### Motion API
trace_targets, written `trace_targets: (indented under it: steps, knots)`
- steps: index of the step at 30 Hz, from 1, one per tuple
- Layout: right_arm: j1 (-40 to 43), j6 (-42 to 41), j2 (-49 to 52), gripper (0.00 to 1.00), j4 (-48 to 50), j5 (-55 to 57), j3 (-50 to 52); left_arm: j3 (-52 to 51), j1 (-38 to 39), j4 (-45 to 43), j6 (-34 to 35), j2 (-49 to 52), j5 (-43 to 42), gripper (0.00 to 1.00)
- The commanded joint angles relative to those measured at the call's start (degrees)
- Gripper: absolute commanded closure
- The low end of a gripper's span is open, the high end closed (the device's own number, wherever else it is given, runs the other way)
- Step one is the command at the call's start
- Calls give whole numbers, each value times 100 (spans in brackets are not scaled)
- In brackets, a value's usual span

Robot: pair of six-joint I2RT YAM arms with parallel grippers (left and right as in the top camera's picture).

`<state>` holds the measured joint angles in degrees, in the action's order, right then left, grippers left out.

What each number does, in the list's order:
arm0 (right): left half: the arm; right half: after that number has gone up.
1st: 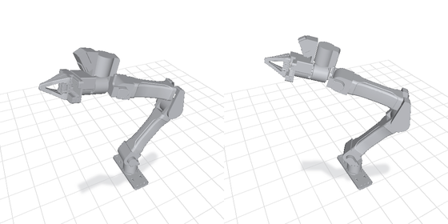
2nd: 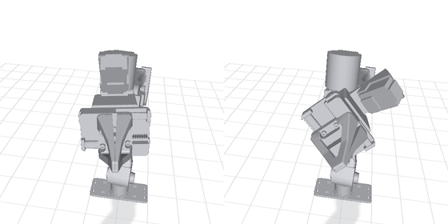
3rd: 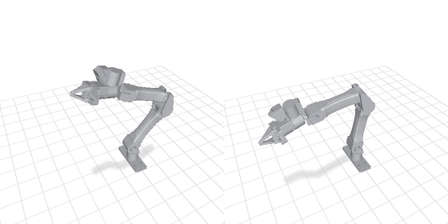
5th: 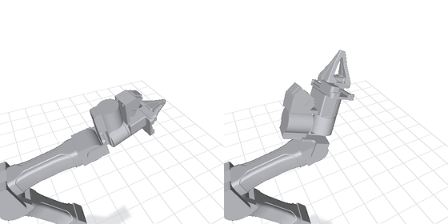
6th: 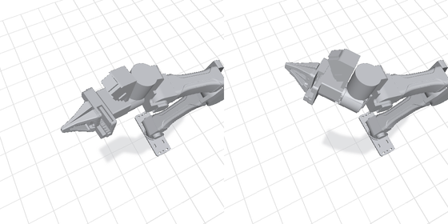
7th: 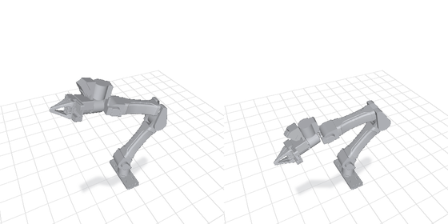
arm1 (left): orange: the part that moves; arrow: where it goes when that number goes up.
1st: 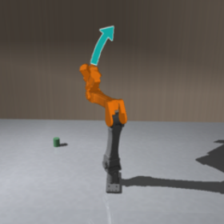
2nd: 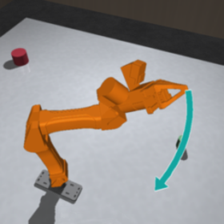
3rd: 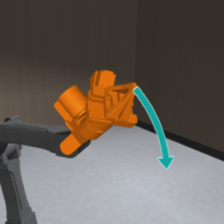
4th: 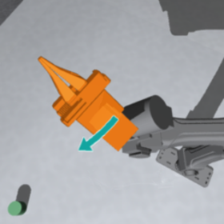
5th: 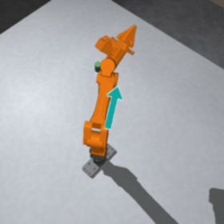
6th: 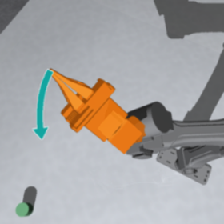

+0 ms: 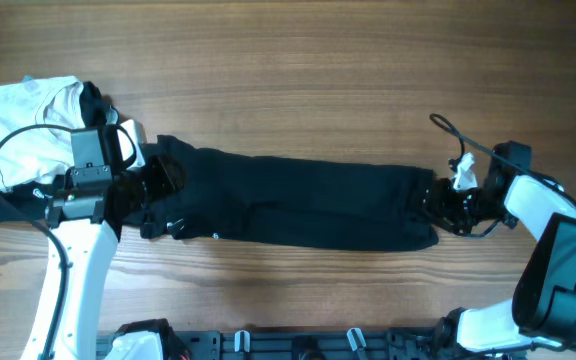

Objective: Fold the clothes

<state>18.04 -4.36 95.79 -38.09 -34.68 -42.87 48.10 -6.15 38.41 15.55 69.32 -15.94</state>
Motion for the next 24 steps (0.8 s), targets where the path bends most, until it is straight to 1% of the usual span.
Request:
trace_targets:
  steps: [1, 2, 3, 4, 7, 9, 10, 11, 12, 13, 15, 16, 18, 19, 20, 21, 22, 24]
  knots:
    - [-61, 133, 225, 45, -17, 293, 212, 79, -22, 4, -11, -96, 31, 45]
    - [-61, 125, 225, 34, -37, 293, 212, 79, -22, 4, -11, -96, 31, 45]
    - [-61, 118, 225, 32, -68, 291, 212, 79, -22, 7, -11, -96, 28, 45]
    - [-61, 122, 225, 33, -90, 289, 212, 79, -22, 7, -11, -96, 31, 45]
    - [-61, 129, 225, 47, -46, 289, 212, 79, -22, 26, -13, -96, 31, 45]
    - [-61, 125, 225, 46, -4, 267, 212, 79, -22, 22, -13, -96, 31, 45]
    - [-61, 122, 225, 36, -13, 267, 212, 79, -22, 22, -13, -96, 31, 45]
    - [-55, 101, 225, 29, -26, 350, 212, 79, -22, 24, -13, -96, 31, 44]
    - [-15, -227, 225, 28, -42, 555, 208, 79, -22, 26, -13, -96, 31, 45]
    - [63, -264, 225, 27, 7, 455, 208, 79, -22, 44, -13, -96, 31, 44]
    - [201, 205, 225, 23, 70, -304, 205, 79, -22, 74, -13, -96, 31, 45]
    - [278, 293, 225, 20, 81, -603, 205, 79, -22, 87, -13, -96, 31, 45]
    - [304, 286, 225, 18, 76, -833, 205, 79, -22, 87, -13, -96, 31, 45]
    - [304, 179, 225, 11, 50, -863, 208, 79, -22, 87, -13, -96, 31, 44]
    - [304, -13, 225, 8, 33, -815, 208, 79, -22, 87, -13, -96, 31, 44]
    - [304, -522, 225, 3, 22, -549, 208, 79, -22, 87, -13, -96, 31, 44]
    - [304, -970, 225, 1, -9, -236, 205, 79, -22, 90, -13, -96, 31, 44]
    - [304, -1226, 225, 0, -9, -131, 208, 79, -22, 90, -13, -96, 31, 44]
